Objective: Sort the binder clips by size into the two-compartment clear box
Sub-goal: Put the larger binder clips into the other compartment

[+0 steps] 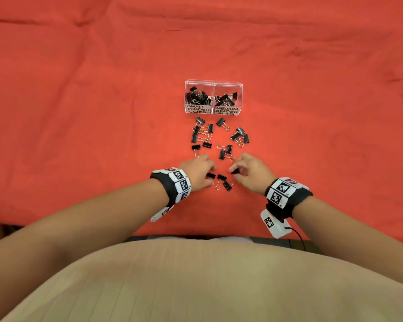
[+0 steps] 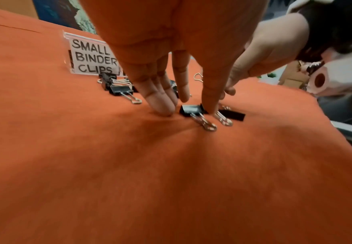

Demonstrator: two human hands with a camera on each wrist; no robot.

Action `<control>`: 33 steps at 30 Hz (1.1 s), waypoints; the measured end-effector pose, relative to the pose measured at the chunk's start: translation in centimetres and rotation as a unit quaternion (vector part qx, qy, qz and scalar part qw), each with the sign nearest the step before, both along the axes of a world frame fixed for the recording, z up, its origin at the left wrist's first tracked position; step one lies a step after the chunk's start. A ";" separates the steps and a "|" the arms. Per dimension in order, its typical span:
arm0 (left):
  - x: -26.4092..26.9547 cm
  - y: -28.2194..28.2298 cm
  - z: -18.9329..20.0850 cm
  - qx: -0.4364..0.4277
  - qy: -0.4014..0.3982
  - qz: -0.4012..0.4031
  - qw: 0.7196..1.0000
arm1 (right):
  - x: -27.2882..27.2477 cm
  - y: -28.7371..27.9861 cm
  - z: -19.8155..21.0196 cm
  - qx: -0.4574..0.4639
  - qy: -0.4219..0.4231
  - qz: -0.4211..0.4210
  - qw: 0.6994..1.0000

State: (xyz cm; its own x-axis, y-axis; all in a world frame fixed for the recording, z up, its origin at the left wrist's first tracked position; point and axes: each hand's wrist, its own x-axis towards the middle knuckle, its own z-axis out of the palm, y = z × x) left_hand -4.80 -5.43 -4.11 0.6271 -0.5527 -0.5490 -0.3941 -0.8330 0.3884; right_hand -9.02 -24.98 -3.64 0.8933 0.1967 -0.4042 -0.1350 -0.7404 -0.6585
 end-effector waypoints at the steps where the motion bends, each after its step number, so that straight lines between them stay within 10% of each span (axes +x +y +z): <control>1: -0.3 0.1 -0.1 0.004 -0.007 -0.006 1.000 | -0.5 0.4 -0.1 -0.006 0.002 0.017 1.000; 16: -1.4 -2.2 -0.1 -0.077 0.027 0.066 0.994 | -3.3 1.5 -1.9 -0.068 -0.036 0.018 0.997; 33: -0.5 -2.8 -0.3 -0.089 0.012 0.044 0.995 | 4.2 -1.2 0.6 0.032 -0.093 -0.267 0.959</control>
